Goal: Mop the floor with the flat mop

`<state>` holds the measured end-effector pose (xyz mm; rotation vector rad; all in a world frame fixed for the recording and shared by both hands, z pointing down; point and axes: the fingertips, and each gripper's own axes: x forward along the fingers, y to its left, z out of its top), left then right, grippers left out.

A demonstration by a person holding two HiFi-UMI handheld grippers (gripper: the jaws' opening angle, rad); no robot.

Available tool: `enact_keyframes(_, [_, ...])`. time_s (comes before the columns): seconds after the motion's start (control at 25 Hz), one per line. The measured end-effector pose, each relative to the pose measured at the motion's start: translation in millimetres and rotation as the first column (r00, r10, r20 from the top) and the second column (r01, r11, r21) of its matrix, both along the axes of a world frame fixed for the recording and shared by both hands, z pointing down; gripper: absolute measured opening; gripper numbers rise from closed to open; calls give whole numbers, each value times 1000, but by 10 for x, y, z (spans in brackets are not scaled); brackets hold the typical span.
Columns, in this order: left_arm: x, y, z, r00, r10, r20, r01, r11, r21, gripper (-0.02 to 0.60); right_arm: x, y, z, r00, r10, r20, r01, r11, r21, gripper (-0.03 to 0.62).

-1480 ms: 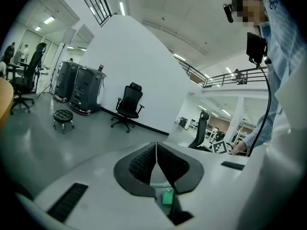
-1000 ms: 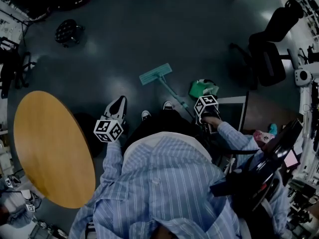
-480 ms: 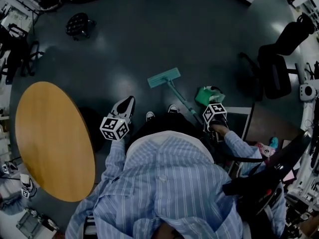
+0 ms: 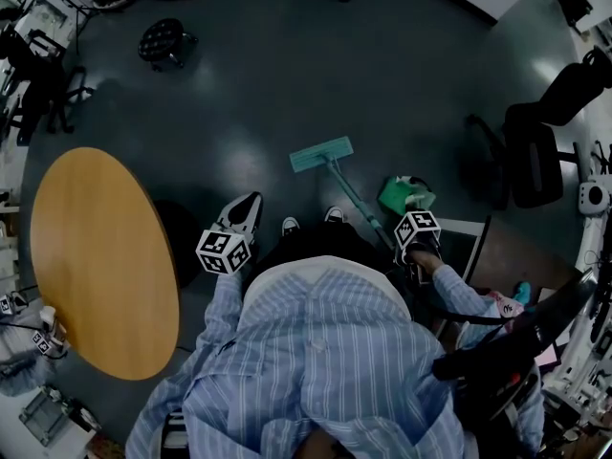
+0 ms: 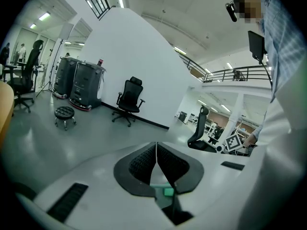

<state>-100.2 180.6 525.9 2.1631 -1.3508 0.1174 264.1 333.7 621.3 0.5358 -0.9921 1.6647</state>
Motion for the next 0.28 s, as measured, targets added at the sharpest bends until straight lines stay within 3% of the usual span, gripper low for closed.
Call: enact_keyframes(0.28, [112,-6,-5,1000,13,4,-13,1000,-4,9,64,-12,-14,1000,-6,-2,6,1000,7,55])
